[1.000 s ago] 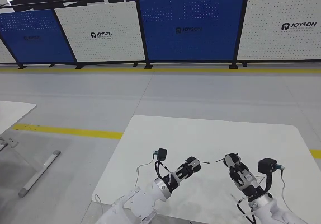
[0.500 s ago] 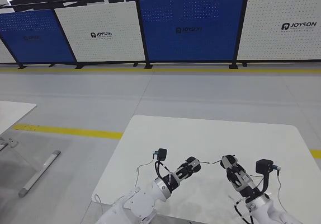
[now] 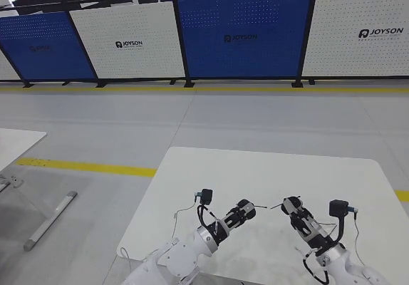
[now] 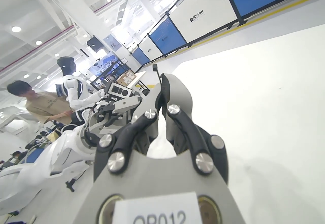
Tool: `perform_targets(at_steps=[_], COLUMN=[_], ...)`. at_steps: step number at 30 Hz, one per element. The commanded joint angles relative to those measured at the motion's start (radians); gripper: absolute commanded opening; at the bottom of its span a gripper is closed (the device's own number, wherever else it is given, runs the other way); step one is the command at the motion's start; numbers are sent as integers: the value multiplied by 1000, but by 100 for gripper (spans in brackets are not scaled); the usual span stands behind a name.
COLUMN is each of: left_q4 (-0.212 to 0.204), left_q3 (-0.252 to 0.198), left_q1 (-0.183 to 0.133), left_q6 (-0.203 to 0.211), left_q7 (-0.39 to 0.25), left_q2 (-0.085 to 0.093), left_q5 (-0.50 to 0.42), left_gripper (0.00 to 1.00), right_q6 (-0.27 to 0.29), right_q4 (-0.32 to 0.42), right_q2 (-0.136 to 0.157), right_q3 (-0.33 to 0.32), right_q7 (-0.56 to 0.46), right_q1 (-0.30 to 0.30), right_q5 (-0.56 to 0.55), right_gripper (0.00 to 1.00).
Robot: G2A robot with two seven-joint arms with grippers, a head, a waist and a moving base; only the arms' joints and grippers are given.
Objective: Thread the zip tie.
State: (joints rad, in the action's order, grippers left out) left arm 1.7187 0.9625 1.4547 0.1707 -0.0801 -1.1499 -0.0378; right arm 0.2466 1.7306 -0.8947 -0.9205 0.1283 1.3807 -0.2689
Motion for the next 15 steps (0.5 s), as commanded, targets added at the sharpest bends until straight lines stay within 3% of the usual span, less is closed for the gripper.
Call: perform_targets(at_steps=[1,3,8,15], left_q4=[0,0,0,0], left_q3=[0,0,0,0], left_q1=[0,0,0,0], left_q6=[0,0,0,0], left_q7=[0,0,0,0], left_q2=[0,0,0,0], left_q5=[0,0,0,0], left_gripper=[0,0,0,0], right_q6=[-33,-54,-46,-44], right_q4=[2,-7,-30,-31], right_q2=[-8,-17,-39,-40], right_q3=[7,14,38,38], right_q7=[11,24,8,6], right_q1=[-2,-8,-26,-26], right_q5=[-19,-19,-18,-16], right_gripper=[0,0,0,0])
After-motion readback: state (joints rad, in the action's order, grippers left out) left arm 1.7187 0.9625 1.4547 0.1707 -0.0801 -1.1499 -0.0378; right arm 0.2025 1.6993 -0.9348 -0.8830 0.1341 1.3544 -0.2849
